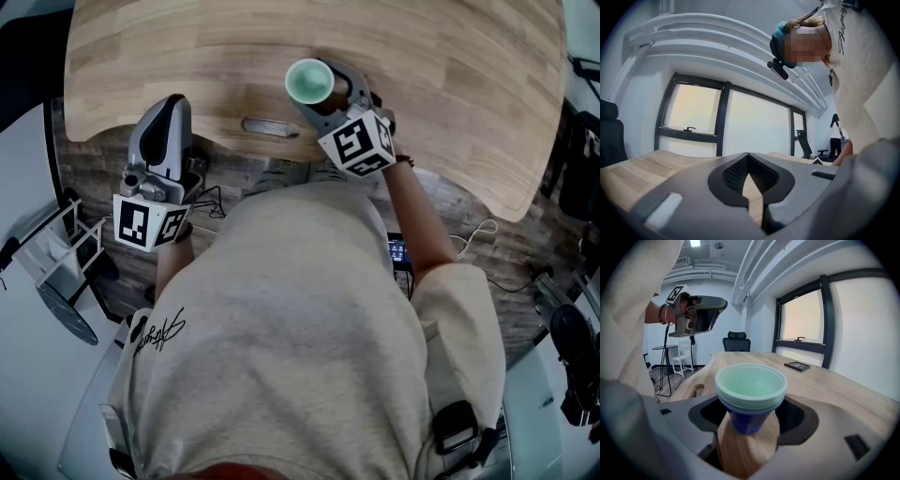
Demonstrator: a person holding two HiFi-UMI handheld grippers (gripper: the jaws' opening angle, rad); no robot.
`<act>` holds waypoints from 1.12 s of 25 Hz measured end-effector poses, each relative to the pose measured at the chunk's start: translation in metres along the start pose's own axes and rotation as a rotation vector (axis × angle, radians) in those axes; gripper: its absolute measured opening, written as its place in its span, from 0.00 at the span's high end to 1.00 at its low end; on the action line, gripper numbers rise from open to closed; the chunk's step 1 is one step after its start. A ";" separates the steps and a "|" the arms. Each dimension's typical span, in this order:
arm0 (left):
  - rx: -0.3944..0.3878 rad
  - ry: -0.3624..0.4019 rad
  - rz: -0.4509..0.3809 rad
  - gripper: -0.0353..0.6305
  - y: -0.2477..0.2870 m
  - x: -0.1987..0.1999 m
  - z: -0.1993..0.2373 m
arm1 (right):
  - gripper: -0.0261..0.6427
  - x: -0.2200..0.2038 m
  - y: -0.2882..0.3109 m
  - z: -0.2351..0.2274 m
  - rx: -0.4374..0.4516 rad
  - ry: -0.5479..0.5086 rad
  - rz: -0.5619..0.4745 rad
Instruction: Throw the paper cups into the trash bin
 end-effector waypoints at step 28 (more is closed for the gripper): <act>-0.071 0.029 -0.041 0.94 0.009 0.014 0.000 | 0.52 0.069 -0.050 -0.020 -0.102 0.063 -0.157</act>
Point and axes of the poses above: the fingertips, and each gripper's own axes: y forward along the fingers, z to its left, x out of its top, the point moved 2 cm from there along -y, backward along the fingers, and after that the axes turned 11 degrees about z, right-handed, at the moved point
